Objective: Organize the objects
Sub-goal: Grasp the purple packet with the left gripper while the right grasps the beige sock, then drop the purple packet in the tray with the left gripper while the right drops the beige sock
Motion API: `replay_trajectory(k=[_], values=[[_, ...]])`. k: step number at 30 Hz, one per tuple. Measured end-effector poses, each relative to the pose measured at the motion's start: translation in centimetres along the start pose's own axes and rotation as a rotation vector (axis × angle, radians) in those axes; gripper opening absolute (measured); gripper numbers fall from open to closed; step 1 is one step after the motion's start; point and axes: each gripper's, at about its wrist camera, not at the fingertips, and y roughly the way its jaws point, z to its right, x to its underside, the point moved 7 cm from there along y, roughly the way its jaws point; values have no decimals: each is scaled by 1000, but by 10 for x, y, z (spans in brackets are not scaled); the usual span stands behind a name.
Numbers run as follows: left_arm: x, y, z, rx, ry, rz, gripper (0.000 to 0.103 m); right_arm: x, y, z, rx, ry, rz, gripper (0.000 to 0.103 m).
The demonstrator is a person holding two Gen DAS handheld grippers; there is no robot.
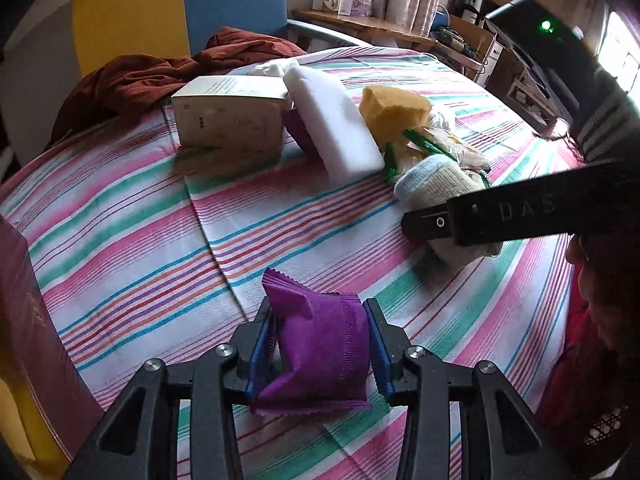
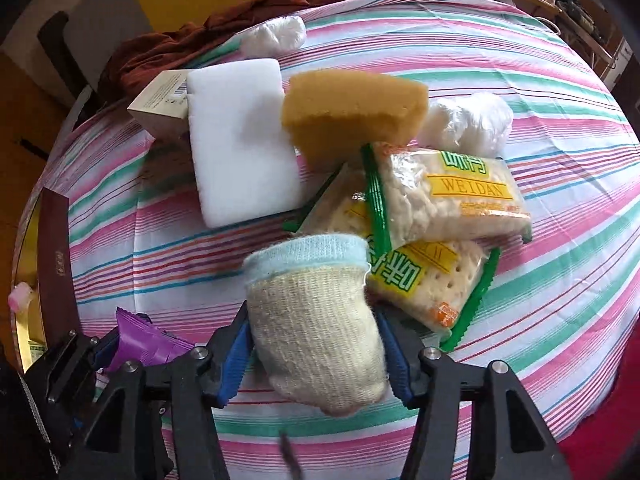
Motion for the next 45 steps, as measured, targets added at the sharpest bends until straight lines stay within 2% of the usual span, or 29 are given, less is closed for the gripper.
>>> replay_trajectory(k=[3, 7, 14, 17, 22, 27, 32, 36, 39, 41, 43, 45], values=[[7, -6, -2, -14, -7, 1, 42, 1, -4, -2, -23, -10, 16, 56], [6, -11, -4, -32, -22, 6, 42, 1, -19, -17, -127, -59, 79, 56], [21, -59, -18, -40, -81, 83, 42, 8, -39, -42, -227, -154, 156, 56], [30, -88, -38, -64, -134, 131, 42, 12, -46, -56, -242, -195, 173, 56], [43, -132, -80, -133, -245, 207, 42, 19, -48, -91, -206, -275, 180, 56], [69, -175, -136, -214, -392, 282, 42, 29, -68, -136, -267, -334, 214, 56], [106, -205, -180, -320, -500, 319, 42, 41, -84, -202, -330, -424, 248, 56], [138, -215, -206, -391, -564, 309, 43, 52, -78, -251, -358, -488, 225, 57], [159, -213, -215, -422, -592, 288, 44, 63, -67, -278, -343, -524, 201, 58], [169, -211, -218, -423, -606, 279, 48, 69, -61, -289, -337, -541, 186, 59], [178, -213, -221, -438, -617, 281, 58, 76, -56, -295, -320, -557, 175, 60], [182, -217, -223, -448, -622, 289, 60, 83, -53, -299, -326, -569, 163, 60]])
